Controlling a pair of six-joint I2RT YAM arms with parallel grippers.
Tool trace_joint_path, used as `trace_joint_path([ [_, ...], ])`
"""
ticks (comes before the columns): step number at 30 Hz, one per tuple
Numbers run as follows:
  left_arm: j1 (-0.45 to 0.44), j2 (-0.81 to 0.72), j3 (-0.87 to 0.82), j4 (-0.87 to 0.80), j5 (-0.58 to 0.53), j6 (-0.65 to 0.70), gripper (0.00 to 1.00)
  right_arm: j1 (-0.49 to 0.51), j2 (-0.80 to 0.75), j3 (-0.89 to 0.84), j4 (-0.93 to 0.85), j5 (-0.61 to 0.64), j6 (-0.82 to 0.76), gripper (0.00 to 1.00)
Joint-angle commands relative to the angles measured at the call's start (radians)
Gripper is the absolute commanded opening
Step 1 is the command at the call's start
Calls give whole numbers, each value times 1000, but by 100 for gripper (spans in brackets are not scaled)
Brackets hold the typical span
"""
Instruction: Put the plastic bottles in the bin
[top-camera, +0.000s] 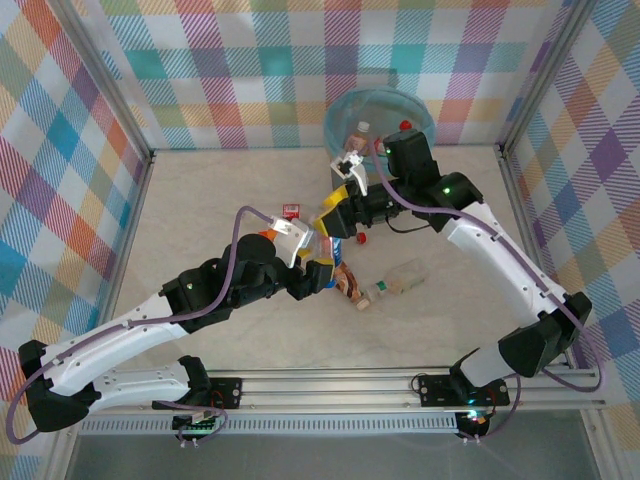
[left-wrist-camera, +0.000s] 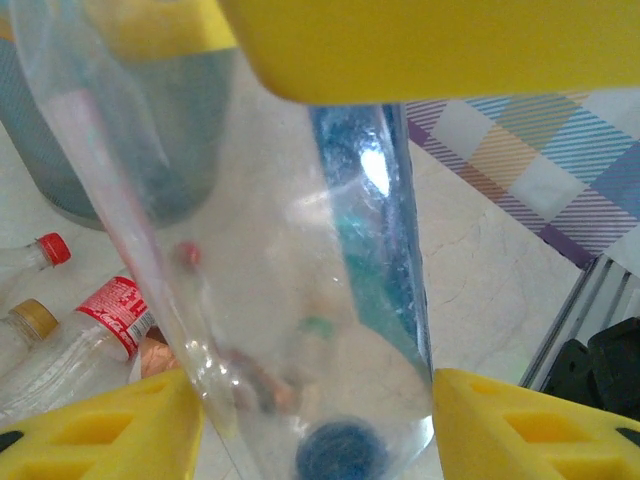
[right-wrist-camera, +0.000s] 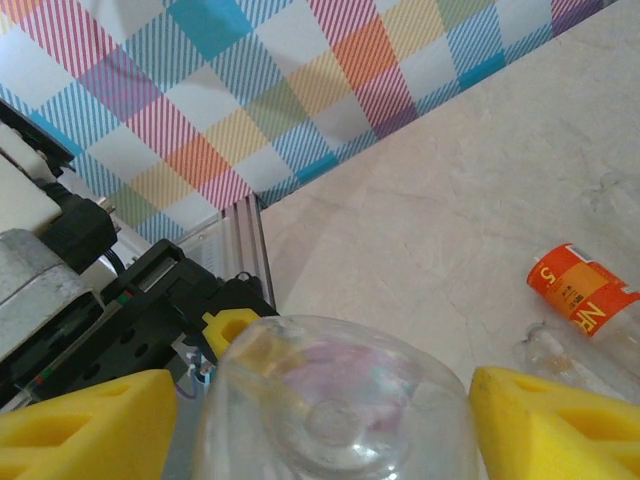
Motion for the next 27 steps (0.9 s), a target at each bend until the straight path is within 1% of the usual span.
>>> trace_joint_path([
  [1, -10, -14, 15, 38, -8, 23, 60, 9, 6, 41, -37, -25, -63, 70],
  [4, -9, -24, 8, 48, -32, 28, 61, 9, 0, 46, -33, -36, -68, 65],
  [6, -9, -35, 2, 57, -48, 24, 65, 10, -2, 61, -40, -14, -62, 61],
  [7, -9, -42, 1, 58, -59, 20, 70, 9, -4, 73, -48, 11, -57, 59],
  [10, -9, -64, -10, 70, -87, 10, 75, 8, -9, 106, -49, 120, -47, 51],
  [12, -9, -83, -24, 75, -107, 5, 77, 8, -11, 116, -40, 164, -13, 48],
  [13, -9, -91, -30, 75, -110, 4, 77, 8, -8, 118, -40, 173, -11, 48],
  [14, -9, -97, -35, 75, -113, 1, 78, 7, -7, 116, -41, 191, -7, 50],
  [15, -9, -98, -38, 75, -122, -3, 79, 6, -5, 108, -45, 251, 9, 53],
  [19, -9, -40, -37, -11, -160, -28, 81, -20, -7, 27, -69, 561, 123, 56],
  [21, -9, 13, -27, -52, -159, -56, 82, -46, -12, -24, -93, 592, 186, 57],
  [22, -10, 41, -27, -60, -139, -72, 83, -52, -20, -60, -104, 623, 212, 61],
  [25, -21, 124, -31, -51, -35, -83, 84, -62, -59, -179, -166, 718, 256, 65],
  [27, -50, 190, -22, -49, 35, -54, 86, -75, -93, -247, -227, 734, 285, 67],
])
